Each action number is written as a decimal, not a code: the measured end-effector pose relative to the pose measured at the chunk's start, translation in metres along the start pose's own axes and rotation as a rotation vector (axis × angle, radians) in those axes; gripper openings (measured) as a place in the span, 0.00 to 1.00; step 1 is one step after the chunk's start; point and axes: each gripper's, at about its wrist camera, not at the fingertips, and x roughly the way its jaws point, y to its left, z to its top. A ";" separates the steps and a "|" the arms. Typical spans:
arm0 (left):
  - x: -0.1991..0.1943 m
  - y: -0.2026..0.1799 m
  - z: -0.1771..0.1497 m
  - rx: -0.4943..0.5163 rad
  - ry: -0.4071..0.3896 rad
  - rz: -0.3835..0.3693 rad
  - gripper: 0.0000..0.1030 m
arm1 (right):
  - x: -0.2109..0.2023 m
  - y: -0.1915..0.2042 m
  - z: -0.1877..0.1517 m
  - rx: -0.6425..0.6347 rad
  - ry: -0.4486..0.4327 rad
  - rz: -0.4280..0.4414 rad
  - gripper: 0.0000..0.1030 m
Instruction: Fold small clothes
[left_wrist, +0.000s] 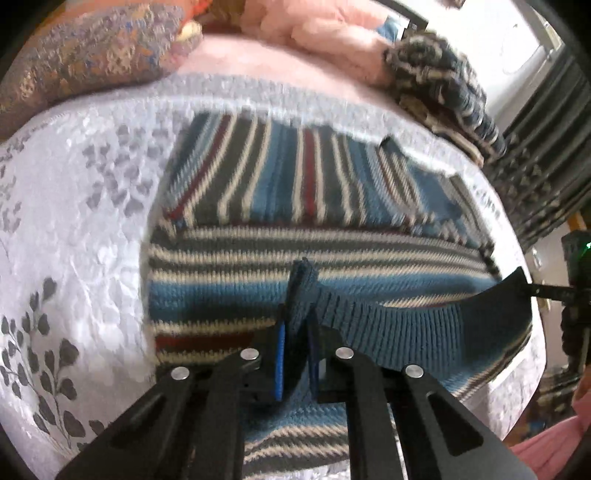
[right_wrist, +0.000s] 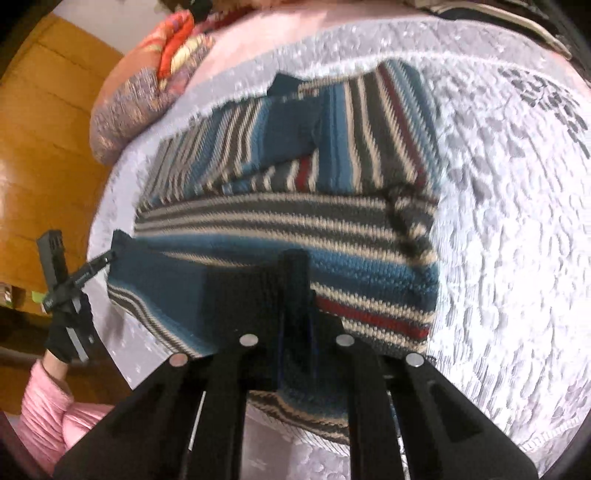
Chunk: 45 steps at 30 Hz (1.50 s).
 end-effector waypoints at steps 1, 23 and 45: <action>-0.004 0.000 0.005 -0.009 -0.020 -0.006 0.09 | -0.006 0.000 0.002 0.009 -0.021 0.011 0.09; 0.004 -0.004 0.119 -0.104 -0.293 -0.086 0.09 | -0.051 0.010 0.100 -0.018 -0.268 -0.038 0.09; 0.147 0.029 0.181 -0.062 -0.240 0.093 0.09 | 0.080 -0.054 0.228 0.076 -0.186 -0.215 0.09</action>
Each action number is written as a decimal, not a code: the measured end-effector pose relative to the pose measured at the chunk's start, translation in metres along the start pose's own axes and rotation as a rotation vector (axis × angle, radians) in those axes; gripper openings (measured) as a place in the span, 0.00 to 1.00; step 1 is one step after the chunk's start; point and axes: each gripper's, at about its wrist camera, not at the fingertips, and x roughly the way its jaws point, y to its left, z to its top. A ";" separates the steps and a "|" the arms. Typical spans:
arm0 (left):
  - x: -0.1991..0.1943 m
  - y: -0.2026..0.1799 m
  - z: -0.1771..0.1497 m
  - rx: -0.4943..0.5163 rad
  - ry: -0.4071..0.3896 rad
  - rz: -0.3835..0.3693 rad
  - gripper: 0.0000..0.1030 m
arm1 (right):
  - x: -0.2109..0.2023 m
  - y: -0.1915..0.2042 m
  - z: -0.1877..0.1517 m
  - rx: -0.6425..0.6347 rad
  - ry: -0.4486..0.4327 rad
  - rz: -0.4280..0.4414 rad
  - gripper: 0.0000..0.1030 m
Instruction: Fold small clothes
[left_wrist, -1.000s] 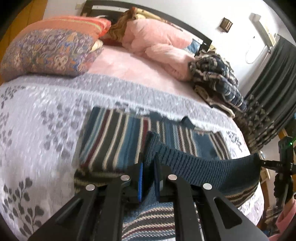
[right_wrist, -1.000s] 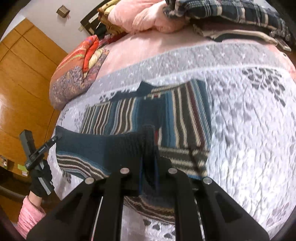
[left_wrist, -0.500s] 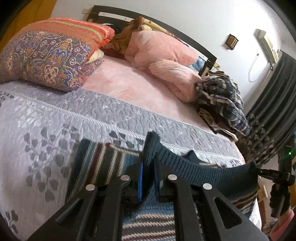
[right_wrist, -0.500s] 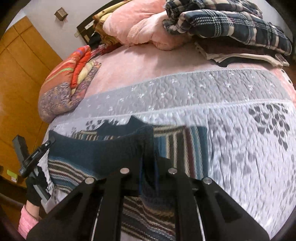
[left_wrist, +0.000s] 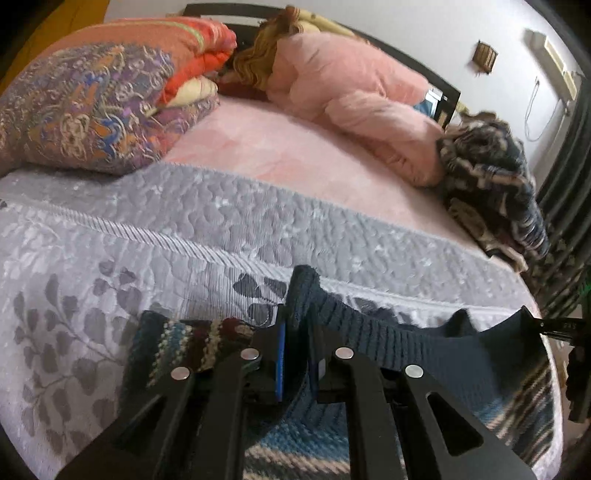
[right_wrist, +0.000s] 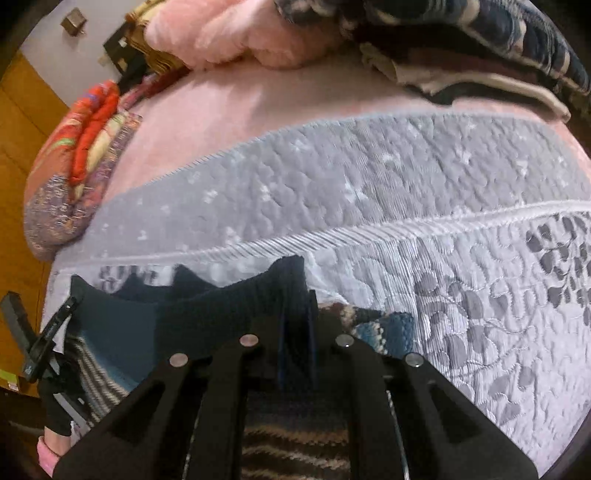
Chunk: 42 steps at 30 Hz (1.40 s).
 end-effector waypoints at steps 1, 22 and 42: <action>0.004 0.001 -0.001 0.008 0.008 0.003 0.09 | 0.006 -0.003 -0.001 0.000 0.008 -0.004 0.09; -0.035 -0.018 -0.011 -0.074 0.033 -0.017 0.38 | -0.079 -0.030 -0.043 0.029 -0.032 0.055 0.42; -0.019 -0.127 -0.081 0.123 0.219 -0.141 0.46 | -0.083 -0.053 -0.164 0.028 0.144 0.184 0.10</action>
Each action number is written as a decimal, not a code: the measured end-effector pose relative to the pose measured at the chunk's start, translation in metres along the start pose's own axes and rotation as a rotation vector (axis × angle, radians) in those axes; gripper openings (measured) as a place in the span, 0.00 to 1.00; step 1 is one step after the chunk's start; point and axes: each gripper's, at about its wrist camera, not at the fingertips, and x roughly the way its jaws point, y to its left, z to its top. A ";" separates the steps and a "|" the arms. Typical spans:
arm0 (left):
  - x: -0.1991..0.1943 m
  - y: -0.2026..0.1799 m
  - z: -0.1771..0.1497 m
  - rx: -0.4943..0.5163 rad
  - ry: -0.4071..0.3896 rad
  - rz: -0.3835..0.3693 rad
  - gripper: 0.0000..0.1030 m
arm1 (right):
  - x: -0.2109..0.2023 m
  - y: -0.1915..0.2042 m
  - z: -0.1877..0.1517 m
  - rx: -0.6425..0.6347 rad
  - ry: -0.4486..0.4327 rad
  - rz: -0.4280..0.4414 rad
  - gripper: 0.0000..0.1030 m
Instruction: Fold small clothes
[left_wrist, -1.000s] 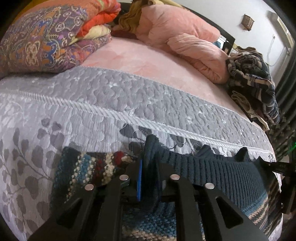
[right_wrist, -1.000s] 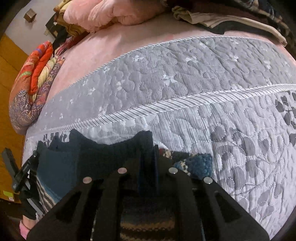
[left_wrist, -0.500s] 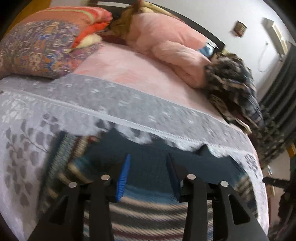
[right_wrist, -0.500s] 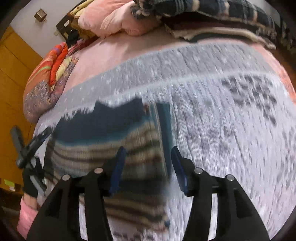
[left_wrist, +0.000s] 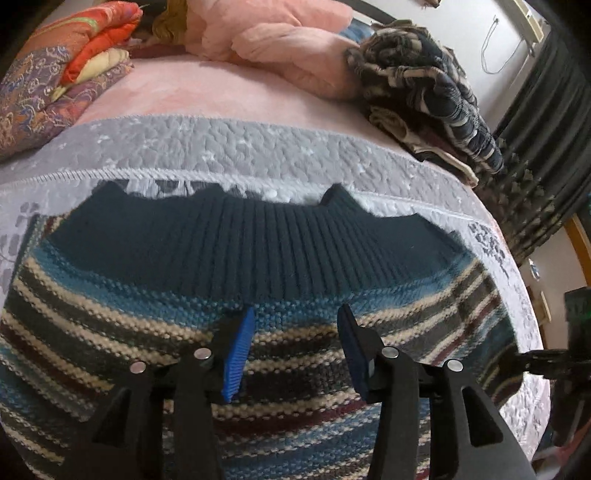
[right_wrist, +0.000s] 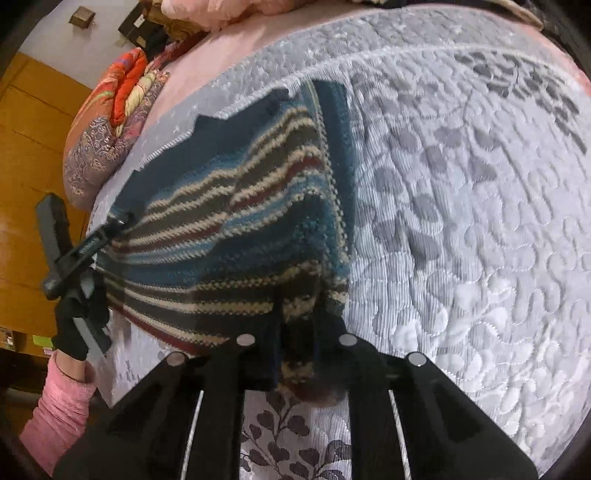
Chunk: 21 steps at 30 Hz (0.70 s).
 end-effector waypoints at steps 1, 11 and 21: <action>0.001 0.001 -0.001 0.004 0.002 -0.001 0.46 | -0.004 0.000 0.001 0.001 -0.009 0.001 0.10; 0.003 0.000 -0.009 0.051 0.000 0.007 0.46 | 0.010 -0.027 -0.009 0.062 0.054 -0.047 0.10; 0.005 0.000 -0.011 0.049 -0.011 0.009 0.46 | 0.019 -0.020 -0.012 0.028 0.054 -0.071 0.16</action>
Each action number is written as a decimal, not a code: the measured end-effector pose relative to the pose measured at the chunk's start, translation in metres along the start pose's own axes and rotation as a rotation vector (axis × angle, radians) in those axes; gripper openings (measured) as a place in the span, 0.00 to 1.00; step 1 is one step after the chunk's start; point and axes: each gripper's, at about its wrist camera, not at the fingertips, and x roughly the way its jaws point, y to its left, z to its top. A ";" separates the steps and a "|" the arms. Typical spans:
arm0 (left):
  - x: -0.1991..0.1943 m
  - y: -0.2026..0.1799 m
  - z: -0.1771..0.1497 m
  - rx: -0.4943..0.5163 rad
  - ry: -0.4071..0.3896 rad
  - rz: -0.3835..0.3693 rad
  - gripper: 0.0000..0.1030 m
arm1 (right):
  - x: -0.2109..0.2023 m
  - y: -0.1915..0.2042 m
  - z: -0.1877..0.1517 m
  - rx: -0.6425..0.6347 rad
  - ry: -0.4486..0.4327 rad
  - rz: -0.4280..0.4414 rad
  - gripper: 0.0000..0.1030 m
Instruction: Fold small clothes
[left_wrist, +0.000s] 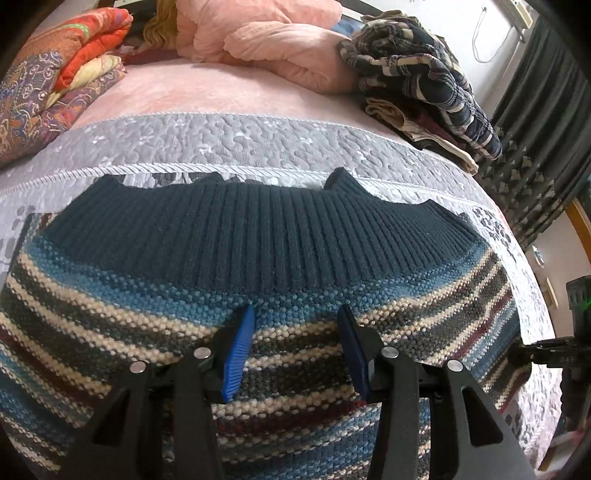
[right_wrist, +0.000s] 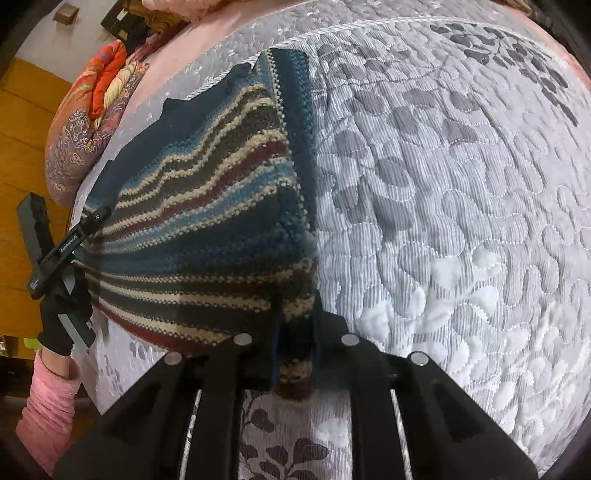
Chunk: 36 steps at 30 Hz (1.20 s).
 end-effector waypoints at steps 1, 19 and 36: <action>0.000 0.000 0.000 -0.004 0.000 -0.001 0.46 | -0.001 0.001 0.000 -0.006 -0.002 -0.009 0.17; -0.017 -0.011 -0.001 -0.025 -0.029 0.016 0.55 | -0.020 -0.014 0.050 0.104 -0.096 0.156 0.60; -0.029 -0.017 -0.008 0.017 -0.076 0.048 0.55 | 0.027 -0.004 0.061 0.110 -0.041 0.209 0.34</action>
